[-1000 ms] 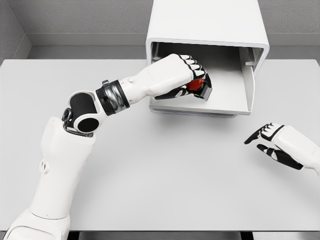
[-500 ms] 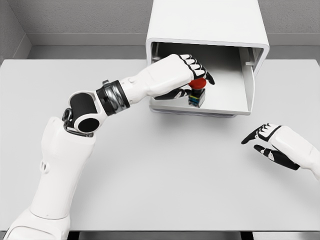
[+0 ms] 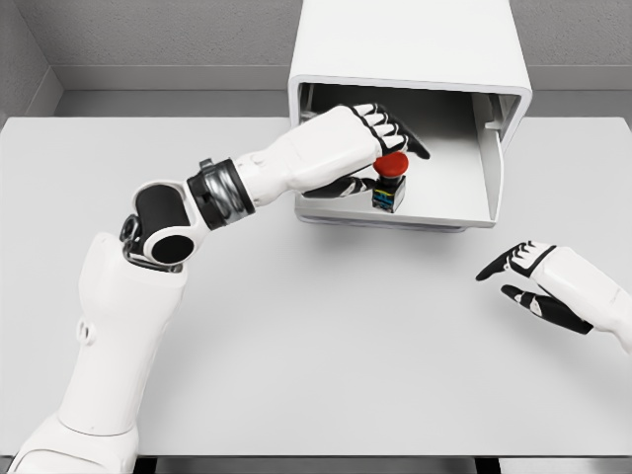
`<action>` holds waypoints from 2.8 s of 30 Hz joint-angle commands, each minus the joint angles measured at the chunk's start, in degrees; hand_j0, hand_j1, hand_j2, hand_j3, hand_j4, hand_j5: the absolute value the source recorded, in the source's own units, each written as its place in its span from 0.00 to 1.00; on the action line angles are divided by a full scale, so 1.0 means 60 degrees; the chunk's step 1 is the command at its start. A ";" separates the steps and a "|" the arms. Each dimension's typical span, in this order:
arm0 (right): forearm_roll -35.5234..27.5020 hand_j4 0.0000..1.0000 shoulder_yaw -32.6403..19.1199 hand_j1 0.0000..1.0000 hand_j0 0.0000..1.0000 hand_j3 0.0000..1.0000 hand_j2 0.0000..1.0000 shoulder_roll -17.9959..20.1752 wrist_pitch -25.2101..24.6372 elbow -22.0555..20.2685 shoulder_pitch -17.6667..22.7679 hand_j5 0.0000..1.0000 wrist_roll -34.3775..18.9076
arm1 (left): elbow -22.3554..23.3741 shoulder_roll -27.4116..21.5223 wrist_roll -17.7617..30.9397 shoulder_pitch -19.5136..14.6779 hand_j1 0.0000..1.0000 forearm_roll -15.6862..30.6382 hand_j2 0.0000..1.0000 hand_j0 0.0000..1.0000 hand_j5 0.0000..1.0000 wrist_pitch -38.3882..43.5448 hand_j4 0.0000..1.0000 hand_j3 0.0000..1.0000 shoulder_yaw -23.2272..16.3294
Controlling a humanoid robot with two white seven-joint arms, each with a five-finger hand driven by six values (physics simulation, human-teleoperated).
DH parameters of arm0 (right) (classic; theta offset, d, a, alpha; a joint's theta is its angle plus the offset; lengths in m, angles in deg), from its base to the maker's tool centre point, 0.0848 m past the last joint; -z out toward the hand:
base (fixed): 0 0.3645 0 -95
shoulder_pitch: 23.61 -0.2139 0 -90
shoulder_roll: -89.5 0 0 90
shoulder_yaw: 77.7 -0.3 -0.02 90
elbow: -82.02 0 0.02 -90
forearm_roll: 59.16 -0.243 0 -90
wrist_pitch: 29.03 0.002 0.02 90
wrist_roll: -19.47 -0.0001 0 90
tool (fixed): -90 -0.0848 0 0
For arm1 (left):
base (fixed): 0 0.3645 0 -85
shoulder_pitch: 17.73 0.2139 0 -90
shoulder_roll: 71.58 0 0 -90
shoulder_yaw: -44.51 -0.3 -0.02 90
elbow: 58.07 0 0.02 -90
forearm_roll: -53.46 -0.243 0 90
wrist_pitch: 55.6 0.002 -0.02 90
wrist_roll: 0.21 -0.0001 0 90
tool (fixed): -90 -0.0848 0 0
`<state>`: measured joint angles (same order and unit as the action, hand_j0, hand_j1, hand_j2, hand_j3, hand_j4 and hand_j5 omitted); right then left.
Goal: Slide open multi-storey tabletop storage cabinets and put open load switch and slide close multi-storey tabletop storage cabinets
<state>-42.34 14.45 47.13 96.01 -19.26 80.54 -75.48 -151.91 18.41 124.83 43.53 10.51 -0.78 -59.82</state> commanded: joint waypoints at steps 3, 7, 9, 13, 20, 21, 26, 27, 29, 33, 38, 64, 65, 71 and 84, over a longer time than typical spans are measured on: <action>-0.0108 0.61 -0.0023 0.61 0.61 0.61 0.61 0.0000 -0.0006 -0.0010 -0.0117 0.61 0.0020 | -0.0179 0.0001 -0.0006 -0.0015 0.78 0.0097 0.78 0.78 0.78 0.0029 0.78 0.78 0.0059; -0.0123 0.62 -0.0037 0.62 0.62 0.62 0.62 0.0000 -0.0006 0.0004 -0.0205 0.62 0.0020 | -0.0282 0.0001 -0.0006 -0.0015 0.78 0.0097 0.78 0.78 0.78 0.0029 0.78 0.78 0.0191; -0.0138 0.64 -0.0037 0.64 0.64 0.64 0.64 0.0014 -0.0006 0.0004 -0.0249 0.64 0.0020 | -0.0326 0.0001 -0.0006 0.0044 0.78 0.0097 0.78 0.78 0.78 0.0029 0.78 0.78 0.0250; -0.0138 0.65 -0.0037 0.65 0.65 0.65 0.65 0.0014 -0.0006 0.0004 -0.0249 0.65 0.0020 | -0.0706 -0.0116 -0.0006 0.0234 0.78 0.0112 0.78 0.78 0.78 0.0029 0.78 0.78 0.0323; -0.0138 0.65 -0.0037 0.65 0.65 0.65 0.65 0.0014 -0.0006 0.0004 -0.0249 0.65 0.0020 | -0.1556 -0.0570 -0.0006 0.0747 0.81 0.0273 0.81 0.81 0.81 0.0029 0.81 0.81 0.0894; -0.0138 0.65 -0.0037 0.65 0.65 0.65 0.65 0.0014 -0.0006 0.0004 -0.0249 0.65 0.0020 | -0.1556 -0.0599 -0.0006 0.0747 0.84 0.0419 0.84 0.84 0.84 0.0029 0.84 0.84 0.0982; -0.0138 0.65 -0.0037 0.65 0.65 0.65 0.65 0.0014 -0.0006 0.0004 -0.0264 0.65 0.0020 | -0.1556 -0.1433 -0.0006 0.1011 0.85 0.1648 0.85 0.85 0.85 0.0029 0.85 0.85 0.1378; -0.0138 0.65 -0.0037 0.65 0.65 0.65 0.65 0.0014 -0.0006 0.0004 -0.0278 0.65 0.0020 | -0.1556 -0.1741 -0.0006 0.1025 0.85 0.2104 0.85 0.85 0.85 0.0029 0.85 0.85 0.1495; -0.0152 0.65 -0.0037 0.65 0.65 0.65 0.65 0.0014 -0.0006 0.0004 -0.0396 0.65 0.0020 | -0.1556 -0.2078 -0.0006 0.1157 0.94 0.2675 0.94 0.94 0.94 0.0029 0.94 0.94 0.1729; -0.0299 0.65 -0.0037 0.65 0.65 0.65 0.65 0.0014 -0.0006 0.0004 -0.0542 0.65 0.0035 | -0.1556 -0.3045 -0.0006 0.1728 1.00 0.4271 1.00 1.00 1.00 0.0029 1.00 1.00 0.3018; -0.0401 0.65 -0.0037 0.65 0.65 0.65 0.65 0.0000 -0.0006 0.0019 -0.0630 0.65 0.0035 | -0.1410 -0.3295 -0.0006 0.2753 1.00 0.4492 1.00 1.00 1.00 0.0029 1.00 1.00 0.4673; -0.0284 0.66 0.0651 0.66 0.66 0.66 0.66 -0.0586 -0.0006 0.0766 -0.1714 0.66 0.0006 | 0.0685 -0.3295 -0.0006 0.3984 1.00 0.4492 1.00 1.00 1.00 0.0029 1.00 1.00 0.5377; -0.0284 0.67 0.0636 0.67 0.67 0.67 0.67 -0.0572 -0.0006 0.0766 -0.1729 0.67 0.0006 | 0.0685 -0.3295 -0.0006 0.3984 1.00 0.4492 1.00 1.00 1.00 0.0029 1.00 1.00 0.5377; -0.0357 0.68 0.0593 0.68 0.68 0.68 0.68 -0.0454 -0.0006 0.0605 -0.1582 0.68 0.0020 | 0.0787 -0.3280 -0.0006 0.3984 1.00 0.4492 1.00 1.00 1.00 0.0029 1.00 1.00 0.5391; -0.0387 0.68 0.0475 0.68 0.68 0.68 0.68 -0.0454 -0.0006 0.0180 -0.1143 0.68 0.0035 | 0.0787 -0.3280 -0.0006 0.3999 1.00 0.4507 1.00 1.00 1.00 0.0029 1.00 1.00 0.5435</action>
<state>-50.52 16.53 44.48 95.41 -18.21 73.68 -74.51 -147.21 -1.25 124.82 67.53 37.07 -0.74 -27.25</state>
